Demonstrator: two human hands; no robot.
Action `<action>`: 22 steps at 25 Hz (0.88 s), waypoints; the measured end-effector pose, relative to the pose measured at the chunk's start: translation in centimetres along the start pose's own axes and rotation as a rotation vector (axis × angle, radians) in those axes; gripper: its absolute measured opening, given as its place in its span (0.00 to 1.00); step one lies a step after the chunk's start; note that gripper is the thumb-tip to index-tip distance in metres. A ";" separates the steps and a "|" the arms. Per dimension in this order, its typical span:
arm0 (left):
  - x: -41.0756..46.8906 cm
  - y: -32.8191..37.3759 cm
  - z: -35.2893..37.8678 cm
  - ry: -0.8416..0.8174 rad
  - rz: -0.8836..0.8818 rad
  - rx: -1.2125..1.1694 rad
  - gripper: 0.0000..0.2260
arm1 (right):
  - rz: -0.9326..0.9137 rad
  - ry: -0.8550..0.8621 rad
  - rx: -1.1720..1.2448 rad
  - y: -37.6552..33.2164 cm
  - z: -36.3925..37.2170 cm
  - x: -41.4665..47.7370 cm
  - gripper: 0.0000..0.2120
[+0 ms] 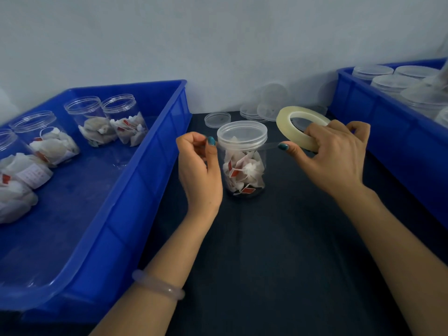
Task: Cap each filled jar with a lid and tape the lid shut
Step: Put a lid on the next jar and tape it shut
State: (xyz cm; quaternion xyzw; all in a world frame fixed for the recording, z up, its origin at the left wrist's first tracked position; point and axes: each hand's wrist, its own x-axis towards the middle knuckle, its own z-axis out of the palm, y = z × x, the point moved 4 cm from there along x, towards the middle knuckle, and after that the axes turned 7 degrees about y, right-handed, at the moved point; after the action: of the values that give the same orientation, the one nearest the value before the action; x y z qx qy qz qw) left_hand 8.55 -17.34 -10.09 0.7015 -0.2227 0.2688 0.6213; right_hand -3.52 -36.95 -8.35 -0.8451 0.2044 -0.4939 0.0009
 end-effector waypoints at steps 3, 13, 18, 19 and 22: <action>0.1 0.0 0.9 0.012 0.039 -0.035 0.04 | -0.001 -0.008 -0.011 -0.1 0.2 0.0 0.33; 0.0 -1.6 2.0 -0.013 -0.336 -0.342 0.22 | -0.004 -0.012 0.030 -0.7 0.2 -0.2 0.31; -2.5 1.1 2.8 -0.268 -0.193 -0.264 0.46 | 0.004 -0.027 0.044 -0.8 0.0 -0.1 0.30; -2.4 1.1 3.2 -0.303 -0.190 -0.223 0.49 | 0.008 -0.030 0.050 -0.8 0.0 -0.1 0.30; -1.6 0.6 3.4 -0.300 -0.245 -0.152 0.47 | 0.024 -0.060 0.048 -0.5 0.1 -0.2 0.30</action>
State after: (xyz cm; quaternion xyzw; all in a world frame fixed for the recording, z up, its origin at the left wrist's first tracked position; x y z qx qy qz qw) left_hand 7.36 -20.85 -10.96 0.7066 -0.2451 0.0662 0.6605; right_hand -3.36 -36.47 -8.42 -0.8568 0.2023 -0.4731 0.0333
